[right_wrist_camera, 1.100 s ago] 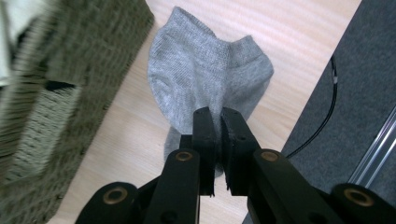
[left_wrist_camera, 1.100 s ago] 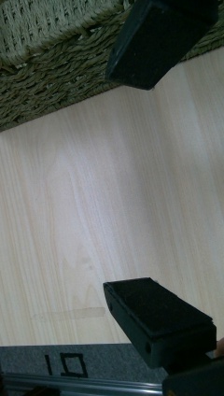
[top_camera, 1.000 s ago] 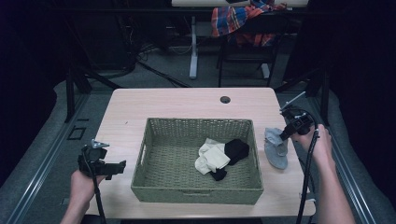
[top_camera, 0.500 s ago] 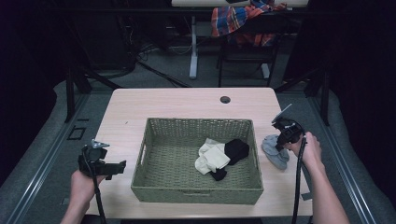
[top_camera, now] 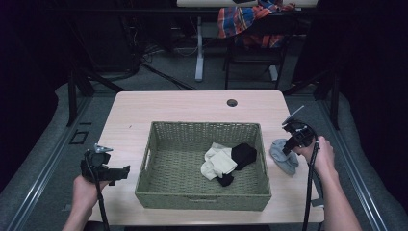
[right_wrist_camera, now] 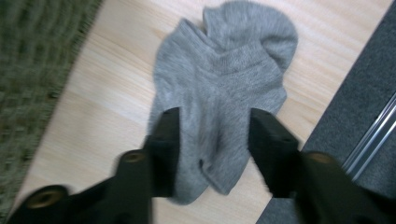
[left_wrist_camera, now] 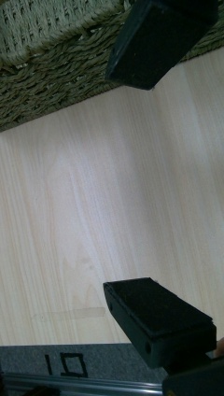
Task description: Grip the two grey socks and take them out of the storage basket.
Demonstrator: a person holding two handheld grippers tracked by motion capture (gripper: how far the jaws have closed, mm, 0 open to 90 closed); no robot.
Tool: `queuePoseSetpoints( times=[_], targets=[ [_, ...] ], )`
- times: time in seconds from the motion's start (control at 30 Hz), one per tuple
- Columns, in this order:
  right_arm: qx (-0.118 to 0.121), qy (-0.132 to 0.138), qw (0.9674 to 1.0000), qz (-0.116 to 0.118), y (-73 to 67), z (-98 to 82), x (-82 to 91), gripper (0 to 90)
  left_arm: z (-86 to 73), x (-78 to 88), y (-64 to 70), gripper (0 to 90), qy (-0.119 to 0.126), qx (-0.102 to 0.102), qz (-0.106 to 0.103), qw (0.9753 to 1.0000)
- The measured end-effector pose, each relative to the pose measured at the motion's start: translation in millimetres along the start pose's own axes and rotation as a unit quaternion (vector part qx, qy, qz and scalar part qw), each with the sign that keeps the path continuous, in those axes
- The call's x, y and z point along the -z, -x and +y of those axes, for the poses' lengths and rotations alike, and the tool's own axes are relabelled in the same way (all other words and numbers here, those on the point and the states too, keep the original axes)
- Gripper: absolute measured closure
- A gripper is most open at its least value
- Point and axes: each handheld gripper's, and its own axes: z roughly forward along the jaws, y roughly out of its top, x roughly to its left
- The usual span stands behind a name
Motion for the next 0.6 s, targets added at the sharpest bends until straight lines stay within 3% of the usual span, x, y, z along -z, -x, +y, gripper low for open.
queuePoseSetpoints(
  times=[0.07,0.13,0.23,0.3,0.4,0.47,0.6],
  targets=[
    [0.000,0.017,0.9999,-0.003,-3.7,-3.1,10.2,40.3,0.1,0.1,0.0,2.4,0.002,0.000,0.000,1.0000],
    [-0.004,0.033,0.9994,0.003,-6.2,-7.3,18.5,35.5,0.0,0.1,0.0,2.4,0.002,0.000,0.000,1.0000],
    [-0.008,0.038,0.9991,0.018,-11.7,-15.5,25.8,26.0,-0.1,-0.1,-0.5,2.4,0.002,0.001,0.000,1.0000],
    [0.011,0.036,0.9993,0.007,-21.7,-25.7,29.9,14.5,0.1,-0.1,-0.4,2.4,0.003,0.001,0.000,1.0000],
    [0.025,0.060,0.9979,0.004,-32.1,-37.3,33.4,12.7,1.0,0.0,0.7,2.4,0.002,-0.002,-0.002,1.0000],
    [0.038,0.060,0.9974,-0.001,-38.6,-43.1,35.5,7.4,1.1,-0.2,0.9,2.4,0.002,-0.003,-0.002,1.0000],
    [0.042,0.071,0.9965,0.005,-48.4,-51.7,36.7,4.8,1.3,-0.4,0.9,2.4,0.002,-0.003,-0.003,1.0000]
  ],
)
